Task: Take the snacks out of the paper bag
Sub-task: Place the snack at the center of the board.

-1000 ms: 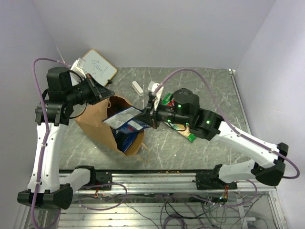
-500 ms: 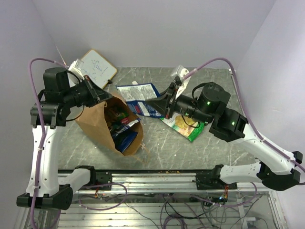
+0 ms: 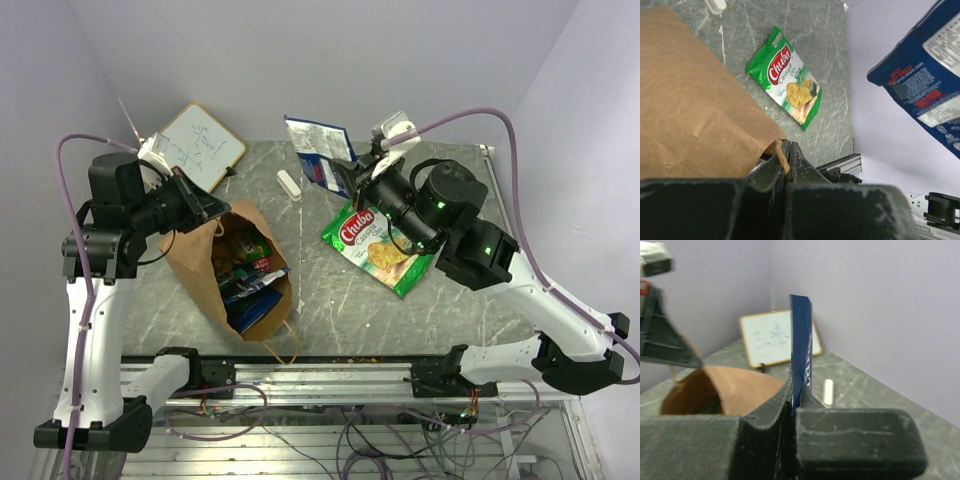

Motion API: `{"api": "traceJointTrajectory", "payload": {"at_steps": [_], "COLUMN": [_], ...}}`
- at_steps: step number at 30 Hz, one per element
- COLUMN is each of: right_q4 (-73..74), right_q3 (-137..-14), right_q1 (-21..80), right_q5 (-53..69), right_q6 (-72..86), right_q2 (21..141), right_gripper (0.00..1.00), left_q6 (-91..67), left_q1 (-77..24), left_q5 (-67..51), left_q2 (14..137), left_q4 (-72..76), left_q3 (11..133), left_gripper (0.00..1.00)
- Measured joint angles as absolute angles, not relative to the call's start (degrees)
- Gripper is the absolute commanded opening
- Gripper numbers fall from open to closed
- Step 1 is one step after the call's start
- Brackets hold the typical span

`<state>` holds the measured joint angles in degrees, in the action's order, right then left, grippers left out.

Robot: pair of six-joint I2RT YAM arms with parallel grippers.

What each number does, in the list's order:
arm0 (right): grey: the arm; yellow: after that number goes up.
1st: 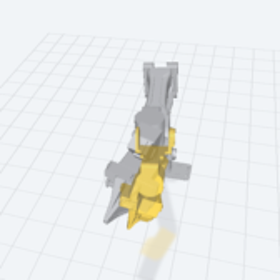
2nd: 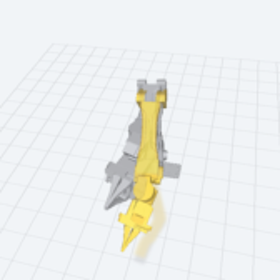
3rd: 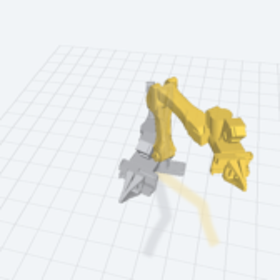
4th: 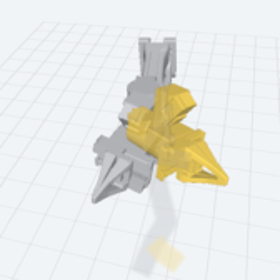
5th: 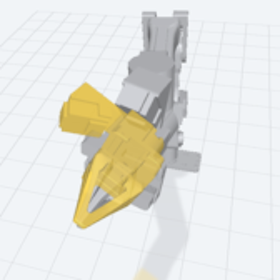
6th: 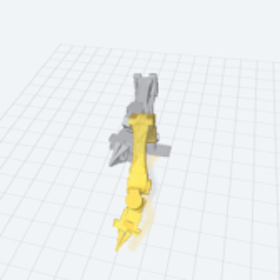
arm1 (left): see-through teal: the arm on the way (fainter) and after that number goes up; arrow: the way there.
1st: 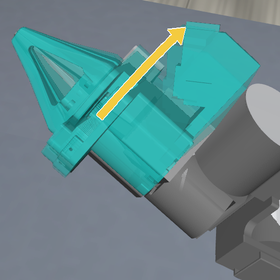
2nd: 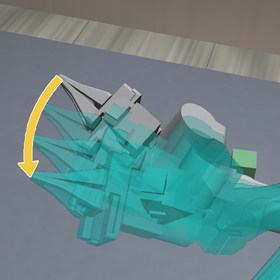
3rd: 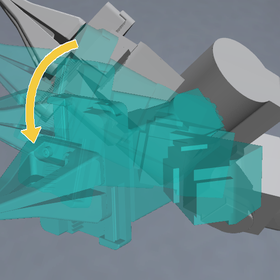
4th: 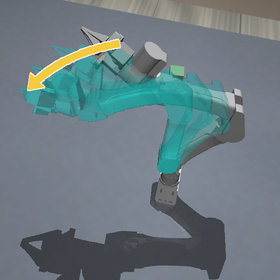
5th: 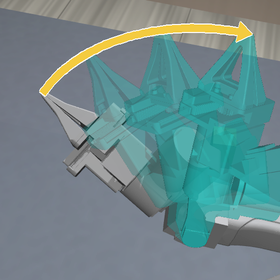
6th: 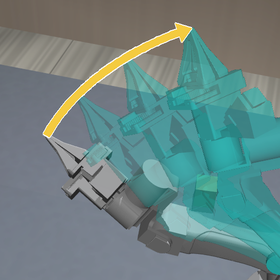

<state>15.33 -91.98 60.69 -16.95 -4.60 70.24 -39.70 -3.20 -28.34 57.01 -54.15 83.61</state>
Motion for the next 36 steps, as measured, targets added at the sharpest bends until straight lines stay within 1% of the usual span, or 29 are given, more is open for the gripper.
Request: {"api": "traceJointTrajectory", "payload": {"at_steps": [4,6,9,13,15,20,24,30,36], "right_q4": [15.88,16.56,17.43,20.16,21.52,22.35,19.62,15.59,6.44], "right_q3": [-89.47,-86.83,-81.41,-73.6,-72.23,-69.38,-66.54,-65.69,-64.69], "right_q1": [58.57,55.55,48.84,40.27,36.82,29.32,23.27,20.75,20.53], "right_q5": [-24.23,-25.02,-22.22,-15.4,-12.91,-2.35,4.99,13.37,16.56], "right_q6": [-2.28,1.61,9.54,19.92,22.39,27.75,31.75,36.03,43.35], "right_q2": [70.63,71.11,72.2,75.44,76.97,80.38,82.74,87.18,90.74], "right_gripper": [0.0,0.0,0.0,0.0,0.0,0.0,0.0,0.0,0.0], "left_q6": [-38.57,-38.33,-38.11,-38.04,-38.04,-38.39,-38.04,-37.6,-38.19], "left_q1": [-3.2,-3.2,-3.2,-3.2,-3.2,-3.2,-3.2,-3.2,-3.2], "left_q5": [-28.86,-29.78,-30.72,-31.44,-31.86,-32.95,-33.43,-33.45,-33.47], "left_q2": [58.54,59.68,61.04,62.19,62.54,62.65,62.76,64.69,64.55], "left_q4": [-54.06,-53.67,-53.08,-51.83,-51.42,-49.91,-49.6,-49.93,-49.28], "left_q3": [83.59,83.59,83.64,83.94,83.96,83.55,83.37,84.9,84.42], "left_gripper": [0.07,0.07,0.07,0.07,0.07,0.07,0.07,0.07,0.07]}}
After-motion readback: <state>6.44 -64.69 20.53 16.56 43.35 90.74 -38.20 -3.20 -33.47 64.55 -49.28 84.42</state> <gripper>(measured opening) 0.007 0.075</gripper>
